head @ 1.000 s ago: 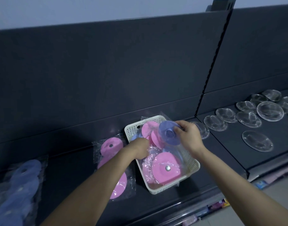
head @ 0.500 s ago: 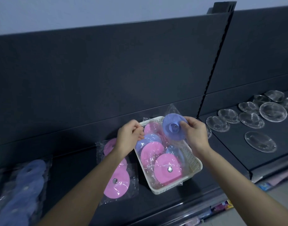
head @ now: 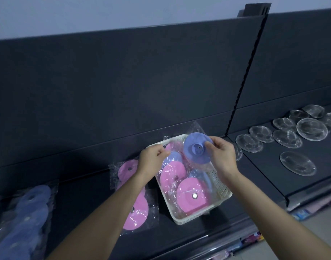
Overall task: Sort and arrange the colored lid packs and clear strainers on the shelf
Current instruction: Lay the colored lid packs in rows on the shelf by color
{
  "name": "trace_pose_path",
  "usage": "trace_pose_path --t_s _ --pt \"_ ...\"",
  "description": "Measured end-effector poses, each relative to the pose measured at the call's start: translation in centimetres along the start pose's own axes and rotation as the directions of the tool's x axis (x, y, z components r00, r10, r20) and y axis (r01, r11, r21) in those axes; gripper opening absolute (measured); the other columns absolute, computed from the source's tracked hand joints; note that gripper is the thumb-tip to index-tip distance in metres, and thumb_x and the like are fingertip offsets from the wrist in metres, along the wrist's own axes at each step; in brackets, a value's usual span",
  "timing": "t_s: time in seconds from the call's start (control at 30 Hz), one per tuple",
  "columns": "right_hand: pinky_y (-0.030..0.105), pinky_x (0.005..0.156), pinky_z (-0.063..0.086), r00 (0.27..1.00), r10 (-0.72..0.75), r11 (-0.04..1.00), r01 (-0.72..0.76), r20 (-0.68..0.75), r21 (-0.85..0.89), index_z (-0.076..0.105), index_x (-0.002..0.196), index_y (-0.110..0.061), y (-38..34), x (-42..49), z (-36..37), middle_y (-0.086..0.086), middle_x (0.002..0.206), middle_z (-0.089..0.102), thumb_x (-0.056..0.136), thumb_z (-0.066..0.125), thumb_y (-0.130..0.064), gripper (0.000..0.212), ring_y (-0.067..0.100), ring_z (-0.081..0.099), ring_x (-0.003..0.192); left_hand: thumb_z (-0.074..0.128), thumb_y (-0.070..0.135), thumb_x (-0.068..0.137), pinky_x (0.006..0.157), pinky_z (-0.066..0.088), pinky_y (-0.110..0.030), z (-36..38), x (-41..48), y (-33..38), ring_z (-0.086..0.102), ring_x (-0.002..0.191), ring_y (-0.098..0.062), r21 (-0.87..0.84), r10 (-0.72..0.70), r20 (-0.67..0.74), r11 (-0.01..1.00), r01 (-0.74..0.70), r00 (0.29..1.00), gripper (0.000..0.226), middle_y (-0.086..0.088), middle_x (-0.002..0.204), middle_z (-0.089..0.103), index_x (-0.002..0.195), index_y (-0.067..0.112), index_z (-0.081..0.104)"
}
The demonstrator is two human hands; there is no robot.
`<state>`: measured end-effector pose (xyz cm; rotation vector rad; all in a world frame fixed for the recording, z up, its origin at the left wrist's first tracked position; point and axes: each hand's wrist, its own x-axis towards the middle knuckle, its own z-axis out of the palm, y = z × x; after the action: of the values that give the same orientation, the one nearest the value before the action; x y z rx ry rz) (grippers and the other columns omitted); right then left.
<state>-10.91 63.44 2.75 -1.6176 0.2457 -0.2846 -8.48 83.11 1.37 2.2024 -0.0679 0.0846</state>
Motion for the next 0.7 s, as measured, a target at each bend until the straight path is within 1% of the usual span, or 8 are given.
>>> trace_pose_path --t_s 0.13,0.2,0.23,0.33,0.43,0.53,0.6,0.7 --pt "0.023 0.064 0.048 0.999 -0.007 0.999 0.009 -0.037 0.044 0.072 0.083 -0.019 -1.0 0.0 -0.1 -0.005 0.075 0.069 0.089 0.054 -0.003 0.024 0.008 0.059 0.07 0.076 0.023 0.077 0.048 0.031 -0.022 -1.8 1.0 1.6 0.035 0.048 -0.007 -0.144 -0.036 -0.22 0.99 0.004 0.975 0.028 0.007 0.048 0.045 0.062 0.005 0.059" --pt "0.022 0.063 0.047 0.999 -0.028 0.999 0.03 -0.046 0.038 0.071 0.079 -0.022 -1.4 -0.1 0.0 -0.005 0.073 0.068 0.089 0.054 -0.003 0.026 0.007 0.058 0.068 0.076 0.022 0.075 0.053 0.036 -0.025 -2.6 1.2 2.0 0.043 0.054 -0.011 -0.062 0.101 -0.322 0.99 -0.127 0.941 0.027 0.005 0.054 0.052 0.062 0.006 0.061" --pt "0.023 0.063 0.047 0.998 -0.041 0.999 0.042 -0.044 0.03 0.07 0.079 -0.023 -1.6 -0.1 0.2 -0.004 0.073 0.067 0.089 0.054 -0.004 0.027 0.007 0.057 0.068 0.075 0.023 0.076 0.057 0.039 -0.028 -2.8 1.1 2.0 0.047 0.059 -0.015 0.072 0.256 -0.342 0.967 -0.246 0.904 0.025 0.004 0.058 0.055 0.061 0.007 0.061" --pt "0.02 0.064 0.047 0.998 -0.062 0.998 0.062 -0.03 0.003 0.071 0.08 -0.025 -1.5 -0.2 0.6 -0.007 0.074 0.068 0.089 0.054 -0.004 0.028 0.006 0.057 0.069 0.062 0.033 0.084 0.06 0.038 -0.029 -2.5 0.4 0.8 0.046 0.065 -0.018 0.429 0.683 -0.167 0.7 -0.571 0.712 0.031 0.002 0.061 0.057 0.06 0.013 0.062" --pt "0.015 0.064 0.046 0.998 -0.059 0.998 0.059 -0.011 -0.004 0.071 0.086 -0.023 -0.9 -0.5 0.6 -0.008 0.076 0.068 0.089 0.054 -0.003 0.027 0.006 0.057 0.071 0.057 0.037 0.084 0.065 0.04 -0.028 -1.1 -1.3 -1.3 0.043 0.072 -0.015 0.445 0.775 0.024 0.557 -0.701 0.631 0.031 0.003 0.064 0.057 0.063 0.015 0.064" --pt "0.022 0.07 0.048 0.999 -0.046 0.999 0.047 -0.01 0.025 0.072 0.087 -0.021 -0.7 -0.7 0.3 -0.008 0.077 0.069 0.09 0.054 -0.002 0.026 0.007 0.059 0.073 0.059 0.04 0.081 0.067 0.045 -0.027 0.4 -3.5 -2.7 0.05 0.077 -0.016 0.349 0.715 0.172 0.598 -0.721 0.677 0.031 0.004 0.067 0.06 0.064 0.015 0.068" --pt "0.024 0.07 0.049 0.999 -0.045 0.997 0.045 -0.003 0.058 0.072 0.085 -0.021 -0.8 -0.7 0.1 -0.01 0.073 0.069 0.089 0.054 -0.002 0.027 0.006 0.06 0.071 0.058 0.049 0.08 0.073 0.046 -0.03 0.8 -4.4 -2.7 0.053 0.081 -0.015 0.235 0.579 0.228 0.748 -0.621 0.783 0.038 0.004 0.072 0.061 0.066 0.015 0.069" --pt "0.028 0.068 0.051 0.998 -0.043 0.998 0.04 0.047 0.055 0.073 0.086 -0.019 -0.8 -0.9 0.1 -0.007 0.072 0.07 0.09 0.055 -0.002 0.025 0.008 0.06 0.069 0.061 0.033 0.086 0.09 0.044 -0.038 0.7 -4.5 -2.4 0.053 0.098 -0.018 0.177 0.375 0.127 0.902 -0.393 0.918 0.024 -0.002 0.098 0.061 0.092 0.012 0.072"
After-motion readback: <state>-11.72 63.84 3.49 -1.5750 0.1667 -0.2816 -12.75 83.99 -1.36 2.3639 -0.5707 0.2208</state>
